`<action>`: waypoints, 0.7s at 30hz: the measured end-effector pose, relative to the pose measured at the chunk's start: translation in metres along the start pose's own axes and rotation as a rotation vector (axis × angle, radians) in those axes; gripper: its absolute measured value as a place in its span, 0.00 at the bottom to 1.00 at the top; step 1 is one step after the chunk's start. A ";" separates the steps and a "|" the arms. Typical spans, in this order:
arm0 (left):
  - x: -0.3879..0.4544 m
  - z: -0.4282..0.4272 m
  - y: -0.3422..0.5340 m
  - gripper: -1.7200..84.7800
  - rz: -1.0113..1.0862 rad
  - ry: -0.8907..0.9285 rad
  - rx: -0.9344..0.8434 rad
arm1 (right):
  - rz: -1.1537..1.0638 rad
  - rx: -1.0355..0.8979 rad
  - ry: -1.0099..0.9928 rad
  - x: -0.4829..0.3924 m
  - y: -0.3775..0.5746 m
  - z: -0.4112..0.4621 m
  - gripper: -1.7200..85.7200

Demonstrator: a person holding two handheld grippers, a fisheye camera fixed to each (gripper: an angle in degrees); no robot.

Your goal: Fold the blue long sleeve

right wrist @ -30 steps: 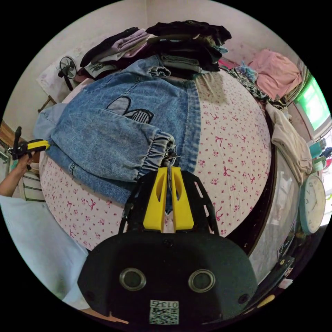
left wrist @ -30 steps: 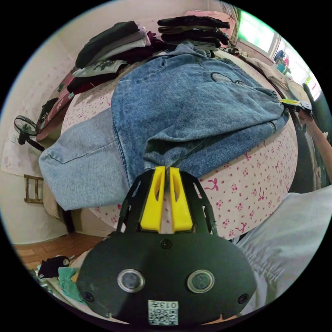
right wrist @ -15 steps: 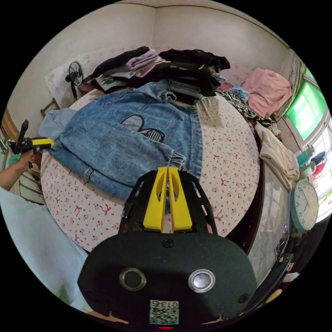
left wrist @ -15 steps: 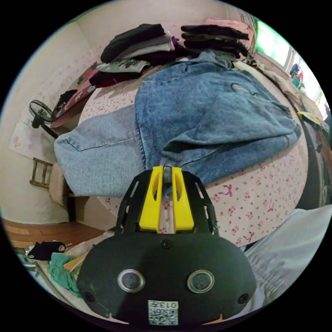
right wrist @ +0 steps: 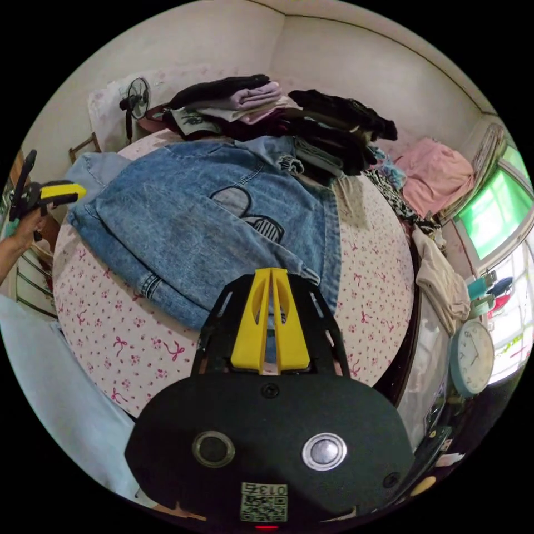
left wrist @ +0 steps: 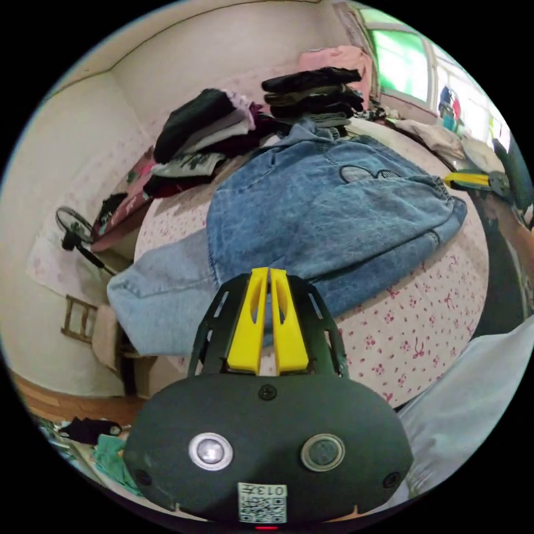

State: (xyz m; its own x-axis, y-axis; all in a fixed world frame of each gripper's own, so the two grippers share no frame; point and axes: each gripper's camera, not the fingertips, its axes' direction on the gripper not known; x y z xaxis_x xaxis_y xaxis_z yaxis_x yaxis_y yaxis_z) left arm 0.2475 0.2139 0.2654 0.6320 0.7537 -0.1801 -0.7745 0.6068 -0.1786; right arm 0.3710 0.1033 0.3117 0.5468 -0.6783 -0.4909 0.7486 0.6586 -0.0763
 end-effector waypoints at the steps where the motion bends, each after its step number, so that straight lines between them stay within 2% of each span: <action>1: 0.010 0.010 -0.012 0.02 0.033 0.041 -0.009 | -0.018 -0.010 0.028 -0.011 -0.009 0.010 0.02; 4: 0.019 0.048 -0.035 0.02 0.063 0.167 -0.121 | -0.052 -0.087 0.006 -0.024 -0.025 0.041 0.02; 6: 0.016 0.064 -0.037 0.02 0.075 0.191 -0.145 | -0.049 -0.172 -0.033 -0.019 -0.027 0.063 0.02; 8: 0.004 0.068 -0.038 0.02 0.048 0.238 -0.124 | -0.029 -0.117 -0.115 -0.008 -0.025 0.069 0.02; 12: -0.043 0.073 -0.034 0.02 -0.110 0.336 -0.149 | -0.011 -0.186 -0.141 0.010 -0.040 0.074 0.02; 15: -0.081 0.057 -0.026 0.02 -0.196 0.291 -0.008 | 0.002 -0.108 -0.190 0.033 -0.051 0.067 0.02; 17: -0.099 0.058 -0.037 0.02 -0.218 0.244 0.005 | -0.003 -0.118 -0.171 0.046 -0.073 0.077 0.02; 21: -0.119 0.087 -0.095 0.02 -0.174 0.269 -0.005 | 0.034 -0.005 -0.205 0.065 -0.128 0.089 0.02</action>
State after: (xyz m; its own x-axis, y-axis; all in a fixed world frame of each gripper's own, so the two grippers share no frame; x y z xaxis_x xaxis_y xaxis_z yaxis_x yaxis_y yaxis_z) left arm 0.2440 0.0884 0.3875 0.7393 0.5449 -0.3955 -0.6548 0.7189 -0.2335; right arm 0.3438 -0.0540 0.3664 0.6367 -0.7076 -0.3064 0.7270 0.6834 -0.0673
